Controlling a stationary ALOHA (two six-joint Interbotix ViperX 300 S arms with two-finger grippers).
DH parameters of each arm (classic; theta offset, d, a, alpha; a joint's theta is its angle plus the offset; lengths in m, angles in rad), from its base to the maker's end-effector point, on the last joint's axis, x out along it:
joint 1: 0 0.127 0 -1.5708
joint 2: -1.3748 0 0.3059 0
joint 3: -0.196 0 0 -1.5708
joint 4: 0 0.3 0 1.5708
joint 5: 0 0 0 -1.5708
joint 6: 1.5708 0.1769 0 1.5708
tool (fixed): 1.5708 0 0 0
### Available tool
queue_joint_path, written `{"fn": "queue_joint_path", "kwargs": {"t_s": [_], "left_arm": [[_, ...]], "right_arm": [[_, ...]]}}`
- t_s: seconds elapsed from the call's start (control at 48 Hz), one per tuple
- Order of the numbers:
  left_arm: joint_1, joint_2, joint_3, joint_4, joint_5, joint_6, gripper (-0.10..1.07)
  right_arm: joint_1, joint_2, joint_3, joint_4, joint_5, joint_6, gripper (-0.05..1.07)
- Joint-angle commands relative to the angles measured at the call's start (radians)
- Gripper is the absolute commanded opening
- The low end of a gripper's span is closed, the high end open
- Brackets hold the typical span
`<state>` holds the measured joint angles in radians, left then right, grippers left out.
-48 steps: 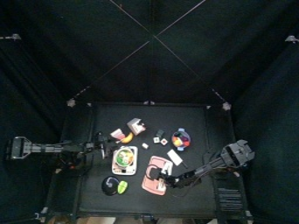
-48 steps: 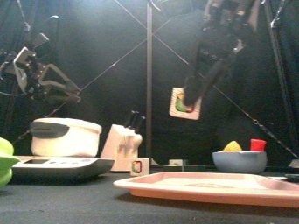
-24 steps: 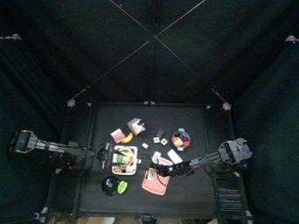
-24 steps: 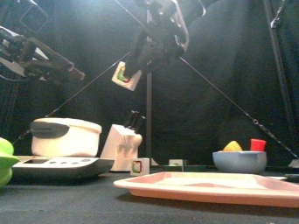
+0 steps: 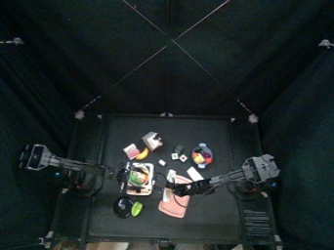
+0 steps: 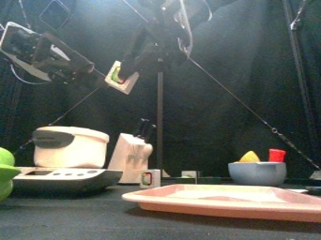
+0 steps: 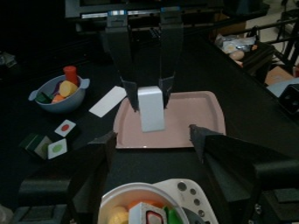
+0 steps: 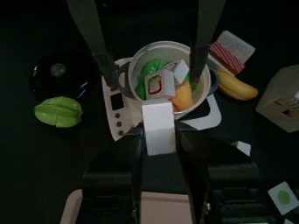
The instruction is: Hand over sushi piece
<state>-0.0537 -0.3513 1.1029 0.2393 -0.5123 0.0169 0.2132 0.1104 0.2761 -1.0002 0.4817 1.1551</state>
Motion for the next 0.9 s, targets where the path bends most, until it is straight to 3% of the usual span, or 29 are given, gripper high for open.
{"fn": "queue_joint_path", "kwargs": {"t_s": [0.0,0.354,0.708,0.875], "left_arm": [[-0.002,0.026,-0.046,-0.002,-0.011,-0.006,1.0],[0.011,0.052,-0.075,-0.095,-0.011,-0.002,0.96],[0.02,0.06,-0.072,-0.071,-0.011,0.0,0.67],[0.021,0.06,-0.071,-0.049,-0.011,0.0,0.61]], "right_arm": [[-0.012,-0.02,-0.021,-0.003,-0.002,-0.002,0.5],[-0.017,-0.018,-0.018,-0.003,-0.002,-0.002,0.5],[-0.017,-0.018,-0.018,-0.003,-0.003,-0.003,0.5],[-0.015,-0.018,-0.017,0.003,-0.006,-0.002,0.51]]}}
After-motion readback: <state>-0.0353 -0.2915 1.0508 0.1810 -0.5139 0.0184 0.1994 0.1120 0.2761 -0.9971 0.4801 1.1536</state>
